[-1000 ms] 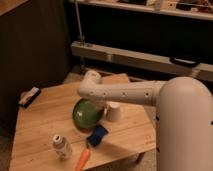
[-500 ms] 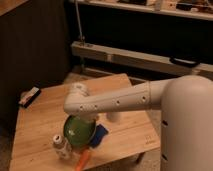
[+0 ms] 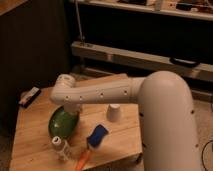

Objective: Drag the ceramic bowl in a circle

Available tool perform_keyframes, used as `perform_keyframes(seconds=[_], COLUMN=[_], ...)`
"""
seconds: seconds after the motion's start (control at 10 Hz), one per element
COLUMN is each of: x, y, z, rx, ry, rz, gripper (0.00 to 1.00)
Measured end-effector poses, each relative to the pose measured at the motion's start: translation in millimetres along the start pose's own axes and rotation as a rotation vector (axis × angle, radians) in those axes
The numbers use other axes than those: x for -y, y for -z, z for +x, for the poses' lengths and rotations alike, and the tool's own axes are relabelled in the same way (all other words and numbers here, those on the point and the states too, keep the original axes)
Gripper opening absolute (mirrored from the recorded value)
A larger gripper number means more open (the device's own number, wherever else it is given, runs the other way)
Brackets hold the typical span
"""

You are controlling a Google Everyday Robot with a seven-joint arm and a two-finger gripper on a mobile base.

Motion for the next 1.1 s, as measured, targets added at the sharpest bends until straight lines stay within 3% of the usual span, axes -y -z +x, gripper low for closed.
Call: perform_keyframes(seconds=[0.2,0.3,0.5,0.8,1.1], x=[19.5,34.7,27.9,-14.7,-78.6], y=[-8.7,-15.8,-26.2,-38.9,-44.3], z=[36.5,68.5,103.9,145.9,141.9], rx=[-0.006,-0.008,0.001,0.01,0.024], ry=[0.014,0.018,-0.008,-0.099,-0.219], rz=[0.031,0.055,0.059,0.051,0.032], gripper=[0.14,0.14,0.14,0.14,0.14])
